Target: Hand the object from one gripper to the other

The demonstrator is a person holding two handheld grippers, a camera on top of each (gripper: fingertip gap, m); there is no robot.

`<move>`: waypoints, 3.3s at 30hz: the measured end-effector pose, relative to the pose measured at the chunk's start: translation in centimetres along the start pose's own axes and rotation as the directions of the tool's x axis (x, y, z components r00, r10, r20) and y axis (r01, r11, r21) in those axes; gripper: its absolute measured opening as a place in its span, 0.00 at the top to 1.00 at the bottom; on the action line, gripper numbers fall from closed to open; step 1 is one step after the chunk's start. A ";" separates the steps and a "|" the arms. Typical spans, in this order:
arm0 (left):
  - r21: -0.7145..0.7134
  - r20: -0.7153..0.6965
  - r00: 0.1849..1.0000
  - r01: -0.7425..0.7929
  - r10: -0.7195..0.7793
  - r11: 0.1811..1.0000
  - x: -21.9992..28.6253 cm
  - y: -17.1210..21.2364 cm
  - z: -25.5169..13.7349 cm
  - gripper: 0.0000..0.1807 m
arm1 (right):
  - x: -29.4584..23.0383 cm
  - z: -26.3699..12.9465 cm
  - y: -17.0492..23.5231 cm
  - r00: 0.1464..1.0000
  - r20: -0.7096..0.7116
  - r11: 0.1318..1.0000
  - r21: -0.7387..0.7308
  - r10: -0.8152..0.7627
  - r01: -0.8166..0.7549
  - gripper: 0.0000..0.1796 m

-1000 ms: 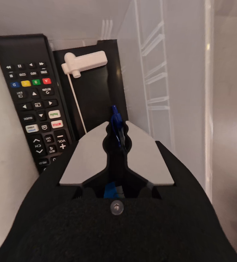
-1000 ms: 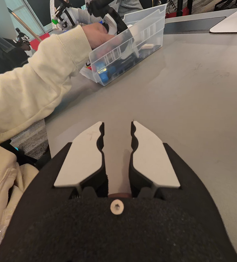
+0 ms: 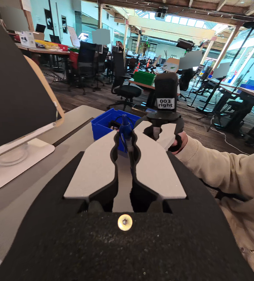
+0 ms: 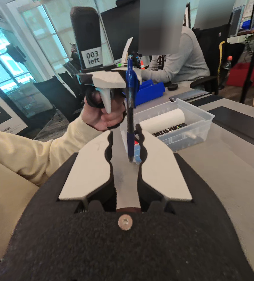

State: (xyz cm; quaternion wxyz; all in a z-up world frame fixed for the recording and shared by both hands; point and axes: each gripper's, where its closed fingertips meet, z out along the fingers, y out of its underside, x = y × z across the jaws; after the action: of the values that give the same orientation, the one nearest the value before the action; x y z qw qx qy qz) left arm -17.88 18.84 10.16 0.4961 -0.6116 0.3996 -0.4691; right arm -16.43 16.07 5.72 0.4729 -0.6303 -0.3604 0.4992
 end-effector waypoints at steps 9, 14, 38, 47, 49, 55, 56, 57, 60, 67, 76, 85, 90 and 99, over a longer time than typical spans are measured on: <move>0.017 -0.051 0.997 0.055 -0.054 0.998 1.4 0.0 1.4 0.92 | 0.0 1.3 3.0 0.995 -0.033 0.991 -0.095 -0.093 0.089 0.93; -0.016 -0.053 0.998 0.028 -0.029 0.999 1.5 -0.1 0.7 0.84 | 1.2 -1.5 2.8 0.987 -0.080 0.979 -0.161 -0.137 0.123 0.94; -0.320 0.025 0.962 0.265 -0.271 0.910 0.5 5.7 2.6 0.85 | 5.4 -4.0 1.1 0.033 -0.307 0.278 -0.805 -0.951 0.524 0.93; -0.361 -0.017 0.977 0.191 -0.211 0.913 0.6 6.4 2.5 0.95 | 5.1 -3.4 3.2 0.178 -0.264 0.317 -0.738 -0.948 0.595 0.89; -0.341 -0.038 0.979 0.174 -0.199 0.924 0.6 5.9 2.1 0.95 | 4.5 -4.1 3.7 0.265 -0.253 0.365 -0.697 -0.931 0.618 0.86; -0.099 -0.199 0.946 0.241 -0.257 0.965 0.4 1.3 -0.4 0.95 | 2.6 -7.1 -1.1 0.759 -0.417 0.860 -0.138 -0.500 0.491 0.81; -0.062 -0.243 0.933 0.257 -0.264 0.964 0.7 0.7 -0.6 0.95 | 2.4 -7.3 -1.6 0.854 -0.374 0.922 -0.007 -0.362 0.388 0.80; -0.035 -0.274 0.925 0.262 -0.262 0.964 1.0 0.3 -0.7 0.95 | 2.2 -7.4 -1.8 0.930 -0.296 0.960 0.107 -0.218 0.259 0.77; -0.002 -0.335 0.911 0.255 -0.241 0.967 2.0 -0.1 -0.4 0.95 | 0.9 -6.6 -2.2 0.993 0.022 0.955 0.272 0.120 -0.121 0.71; -0.086 -0.355 0.907 0.210 -0.227 0.974 3.7 1.9 1.6 0.95 | -0.6 -4.7 -1.4 0.980 0.136 0.953 0.246 0.147 -0.178 0.81; -0.144 -0.352 0.901 0.217 -0.255 0.965 4.0 3.3 2.7 0.95 | -0.2 -5.0 -0.8 0.980 0.136 0.962 0.213 0.144 -0.171 0.94; -0.436 -0.105 0.990 -0.132 0.095 0.890 1.3 6.7 -0.1 0.78 | 0.9 -5.8 1.2 0.999 -0.037 0.999 -0.016 0.027 -0.028 0.94; -0.596 -0.089 0.920 -0.357 0.382 0.719 1.8 9.0 -0.8 0.68 | 2.0 -5.3 3.1 0.981 -0.170 0.981 -0.153 0.094 -0.120 0.94; -0.731 -0.030 0.774 -0.449 0.633 0.514 0.0 11.0 1.1 0.70 | 1.1 -3.4 4.2 0.968 -0.113 0.960 -0.148 0.223 -0.239 0.94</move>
State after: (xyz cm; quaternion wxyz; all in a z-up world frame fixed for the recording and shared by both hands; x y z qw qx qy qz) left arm -17.10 17.03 -0.76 0.3908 -0.6468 0.6545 -0.0226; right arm -12.98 15.04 1.57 0.3757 -0.7270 -0.3004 0.4899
